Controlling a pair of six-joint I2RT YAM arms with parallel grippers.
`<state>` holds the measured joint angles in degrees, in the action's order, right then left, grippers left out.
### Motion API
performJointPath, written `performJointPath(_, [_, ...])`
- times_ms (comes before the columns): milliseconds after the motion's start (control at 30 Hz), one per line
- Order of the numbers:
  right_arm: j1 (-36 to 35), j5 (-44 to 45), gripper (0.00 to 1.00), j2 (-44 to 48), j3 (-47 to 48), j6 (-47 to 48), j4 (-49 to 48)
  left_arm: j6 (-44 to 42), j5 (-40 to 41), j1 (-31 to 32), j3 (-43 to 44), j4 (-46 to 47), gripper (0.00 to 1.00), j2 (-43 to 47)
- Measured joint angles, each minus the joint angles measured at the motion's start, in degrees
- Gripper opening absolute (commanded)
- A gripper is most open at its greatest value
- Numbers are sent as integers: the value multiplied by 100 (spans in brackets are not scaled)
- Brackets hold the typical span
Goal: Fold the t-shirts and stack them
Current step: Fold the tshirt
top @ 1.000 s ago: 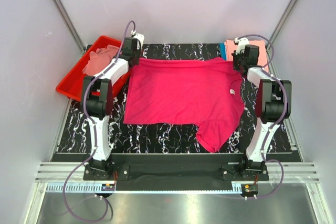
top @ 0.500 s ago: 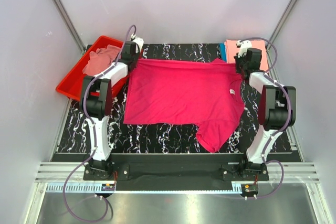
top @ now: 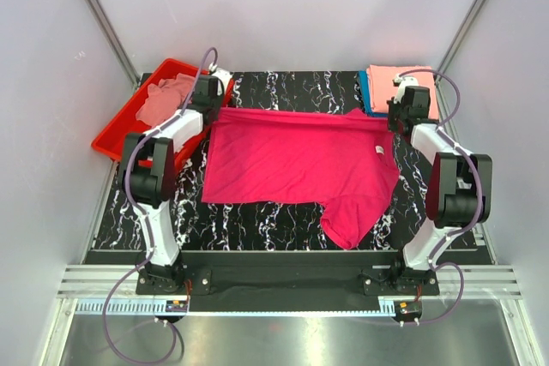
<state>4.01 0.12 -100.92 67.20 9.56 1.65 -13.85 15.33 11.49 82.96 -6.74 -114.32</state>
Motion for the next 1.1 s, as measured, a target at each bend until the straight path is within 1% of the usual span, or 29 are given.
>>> performJointPath(100, [0,46,0,177,-210,-155,199,24,50,28,-238,-20,0,227])
performJointPath(300, [0,273,0,345,-361,-428,573,35,317,286,-815,-66,0,669])
performJointPath(500, [0,498,0,463,-494,-669,911,33,931,612,-1379,-13,0,863])
performJointPath(700, [0,496,0,675,-675,-1056,1130,28,1633,870,-1423,50,0,859])
performJointPath(867, [0,514,0,719,-990,-1252,1202,31,2013,968,-1423,116,0,798])
performJointPath(900, [0,522,4,719,-1029,-1292,1226,33,2055,968,-1423,138,3,769])
performJointPath(933, [0,527,7,719,-1047,-1325,1270,35,2074,966,-1425,149,11,748])
performJointPath(967, [0,529,13,719,-1049,-1344,1303,35,2090,968,-1427,149,24,717])
performJointPath(1000, [0,529,20,717,-1049,-1381,1322,59,2103,975,-1451,146,41,686])
performJointPath(1067, [2,560,27,717,-1049,-1443,1368,81,2140,994,-1502,120,48,658])
performJointPath(1100, [2,592,29,717,-1047,-1451,1401,114,2159,1027,-1519,70,56,654])
